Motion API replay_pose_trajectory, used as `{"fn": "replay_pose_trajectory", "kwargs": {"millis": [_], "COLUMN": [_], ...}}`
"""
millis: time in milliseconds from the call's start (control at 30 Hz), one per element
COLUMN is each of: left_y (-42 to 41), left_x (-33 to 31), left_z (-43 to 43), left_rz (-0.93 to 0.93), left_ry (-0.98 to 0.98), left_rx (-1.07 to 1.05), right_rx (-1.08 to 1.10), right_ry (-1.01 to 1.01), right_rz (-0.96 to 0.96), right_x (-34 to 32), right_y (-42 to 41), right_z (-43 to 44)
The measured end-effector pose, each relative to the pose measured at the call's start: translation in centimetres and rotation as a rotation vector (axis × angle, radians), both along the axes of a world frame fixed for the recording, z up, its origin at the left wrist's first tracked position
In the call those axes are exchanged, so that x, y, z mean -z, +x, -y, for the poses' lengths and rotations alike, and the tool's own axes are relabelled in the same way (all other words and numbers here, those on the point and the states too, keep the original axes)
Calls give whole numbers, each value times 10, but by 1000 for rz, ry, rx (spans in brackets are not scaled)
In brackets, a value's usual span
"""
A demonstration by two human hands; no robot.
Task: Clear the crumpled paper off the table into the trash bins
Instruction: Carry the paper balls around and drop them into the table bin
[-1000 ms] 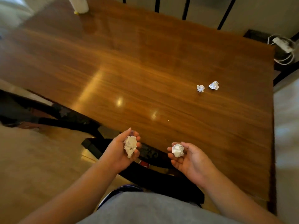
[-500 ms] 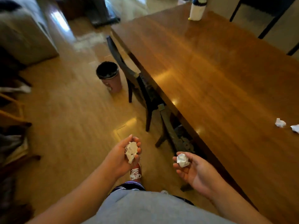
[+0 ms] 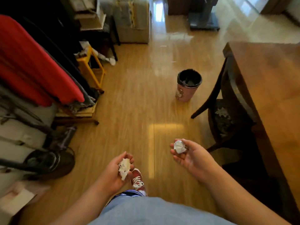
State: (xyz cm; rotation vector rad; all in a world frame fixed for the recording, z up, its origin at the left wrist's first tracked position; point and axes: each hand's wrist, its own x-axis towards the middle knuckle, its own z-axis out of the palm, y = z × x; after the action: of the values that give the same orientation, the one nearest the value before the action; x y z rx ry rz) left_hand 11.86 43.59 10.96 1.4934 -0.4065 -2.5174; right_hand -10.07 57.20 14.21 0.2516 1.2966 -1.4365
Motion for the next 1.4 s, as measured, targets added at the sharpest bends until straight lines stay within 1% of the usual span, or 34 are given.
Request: {"fn": "replay_pose_trajectory", "kwargs": {"millis": [167,333,500,633,800,900,1033,1167,1267,1400], "left_y": [4,-27,-87,-148,-224,-252,-269,-272,-275,-284], "left_x": [3,1,9,13,5,-1,-5,-3,7,27], "left_z": [84,149,206,258,327,358,392,429,465,529], "left_rz": [58,42,-26,-77,-68,-63,-33,-1,26,47], "left_ry": [-21,-22,8,4,-45,-66,-71,-47,-25,11], "left_rx": [-3,17,17,23,-14,-55,-137,-234,-276,-306], "right_rx": [-33,25,105,120,87,44,-30,-126,-187,-267], "right_ry": [3,45,114,161,221,219,217,157,116,115], "right_rz": [31,41,79,100,118,121,101,78,50,28], "right_x": [0,11,33,53,68,66,56,42,38,37], "right_y": [-10,-43,-96,-149,-219,-254,-290,-313,-326,-339], "right_z": [97,137,155,177,225,263,329,412,482,579]}}
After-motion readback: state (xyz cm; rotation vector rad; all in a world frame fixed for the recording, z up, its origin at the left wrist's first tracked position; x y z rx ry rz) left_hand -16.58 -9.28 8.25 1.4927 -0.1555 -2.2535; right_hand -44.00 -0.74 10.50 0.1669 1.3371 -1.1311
